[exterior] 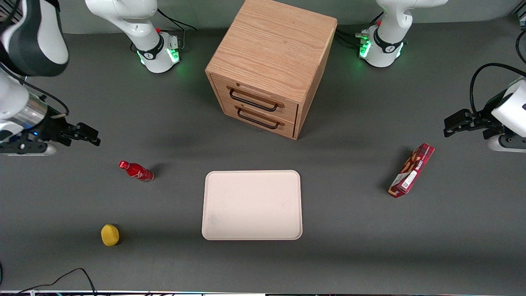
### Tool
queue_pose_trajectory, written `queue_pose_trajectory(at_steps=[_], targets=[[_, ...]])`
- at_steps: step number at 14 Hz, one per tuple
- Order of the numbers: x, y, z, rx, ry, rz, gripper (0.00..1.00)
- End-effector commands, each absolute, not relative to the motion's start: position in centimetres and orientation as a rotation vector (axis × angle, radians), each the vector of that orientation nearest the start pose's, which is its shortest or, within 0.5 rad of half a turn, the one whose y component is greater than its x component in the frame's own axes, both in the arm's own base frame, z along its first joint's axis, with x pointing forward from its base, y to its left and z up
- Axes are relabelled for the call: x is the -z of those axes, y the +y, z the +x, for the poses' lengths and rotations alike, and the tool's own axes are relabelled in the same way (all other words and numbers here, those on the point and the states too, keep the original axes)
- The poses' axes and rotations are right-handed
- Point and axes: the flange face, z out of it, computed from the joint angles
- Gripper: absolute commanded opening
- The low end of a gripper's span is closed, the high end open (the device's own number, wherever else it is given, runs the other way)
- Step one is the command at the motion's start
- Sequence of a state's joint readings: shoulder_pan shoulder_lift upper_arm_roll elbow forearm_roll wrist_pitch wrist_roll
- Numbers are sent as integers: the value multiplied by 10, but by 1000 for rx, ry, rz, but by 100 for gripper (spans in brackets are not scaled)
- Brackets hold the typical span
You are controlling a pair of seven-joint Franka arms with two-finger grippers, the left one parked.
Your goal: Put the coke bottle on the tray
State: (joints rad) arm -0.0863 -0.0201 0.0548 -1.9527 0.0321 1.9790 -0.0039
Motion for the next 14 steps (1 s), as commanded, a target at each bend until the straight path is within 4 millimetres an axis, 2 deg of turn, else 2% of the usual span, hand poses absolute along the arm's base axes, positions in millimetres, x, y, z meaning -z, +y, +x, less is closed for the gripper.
queue_pose_trajectory(at_steps=[1, 4, 6, 9, 11, 14], targets=[[-445, -10, 561, 82, -2, -3118, 100], [-390, 0, 553, 139, -40, -3121, 100], [-365, 1, 555, 140, -67, -3118, 100], [-346, 0, 554, 150, -104, -3119, 99], [-342, 0, 553, 148, -126, -3119, 97], [-340, 0, 554, 146, -126, -3118, 86]])
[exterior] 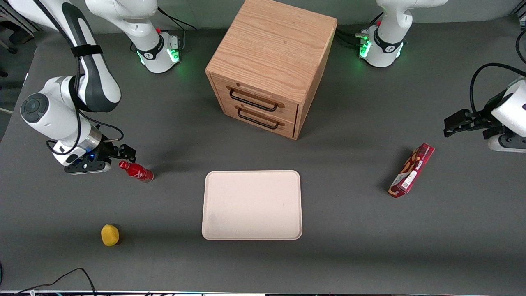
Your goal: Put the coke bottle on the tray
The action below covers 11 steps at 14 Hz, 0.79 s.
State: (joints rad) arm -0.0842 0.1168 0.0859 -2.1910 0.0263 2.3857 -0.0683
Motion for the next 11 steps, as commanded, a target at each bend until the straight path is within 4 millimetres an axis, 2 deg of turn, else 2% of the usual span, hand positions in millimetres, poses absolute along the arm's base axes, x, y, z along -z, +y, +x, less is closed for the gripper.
queue_pose_trajectory(at_steps=[1, 6, 7, 8, 11], targets=[[-339, -1, 553, 143, -123, -3119, 79], [-340, -3, 553, 144, -140, -3119, 29], [-340, -4, 553, 146, -140, -3119, 10], [-342, -4, 553, 151, -145, -3119, 0], [-349, -4, 553, 158, -169, -3119, 0]])
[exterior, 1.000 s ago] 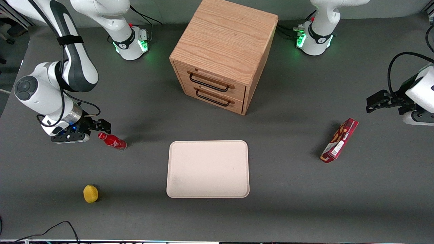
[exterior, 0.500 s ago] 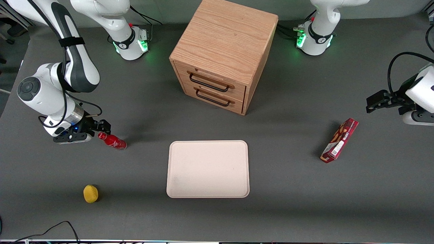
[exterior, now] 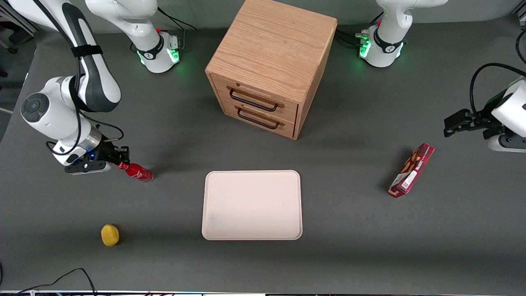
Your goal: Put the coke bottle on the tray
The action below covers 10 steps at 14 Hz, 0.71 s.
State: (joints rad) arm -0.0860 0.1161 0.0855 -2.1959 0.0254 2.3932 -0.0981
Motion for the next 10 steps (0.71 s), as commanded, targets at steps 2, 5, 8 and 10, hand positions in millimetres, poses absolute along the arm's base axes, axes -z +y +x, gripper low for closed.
queue_pose_trajectory(at_steps=[2, 5, 8, 10], targets=[[-371, -3, 562, 168, -163, -3119, 0], [-434, 1, 583, 86, -163, -3117, 0], [-519, 15, 602, 61, -136, -3114, 0], [-572, 19, 616, 23, -122, -3110, 0]])
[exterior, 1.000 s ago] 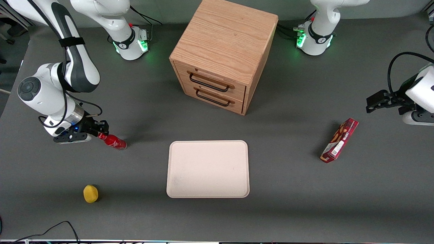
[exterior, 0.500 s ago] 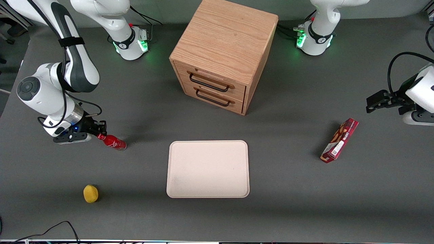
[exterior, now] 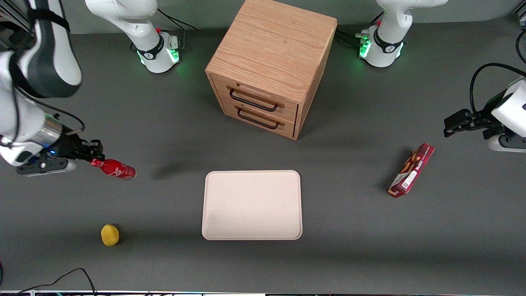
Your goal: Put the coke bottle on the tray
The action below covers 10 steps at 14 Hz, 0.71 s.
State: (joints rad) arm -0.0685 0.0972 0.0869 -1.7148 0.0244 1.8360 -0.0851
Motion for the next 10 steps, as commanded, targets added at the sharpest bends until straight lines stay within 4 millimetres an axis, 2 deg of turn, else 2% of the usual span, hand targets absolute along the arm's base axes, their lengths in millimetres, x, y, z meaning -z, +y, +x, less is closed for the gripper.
queue_pose_trajectory(at_steps=[1, 4, 6, 8, 10], targets=[[-592, 26, 623, 4, -130, -3113, 0], [-624, 39, 643, -25, -161, -3136, 0], [-616, 44, 662, 1, -132, -3135, 0], [-604, 62, 682, 51, -148, -3130, 0], [-586, 89, 698, 111, -140, -3133, 0]])
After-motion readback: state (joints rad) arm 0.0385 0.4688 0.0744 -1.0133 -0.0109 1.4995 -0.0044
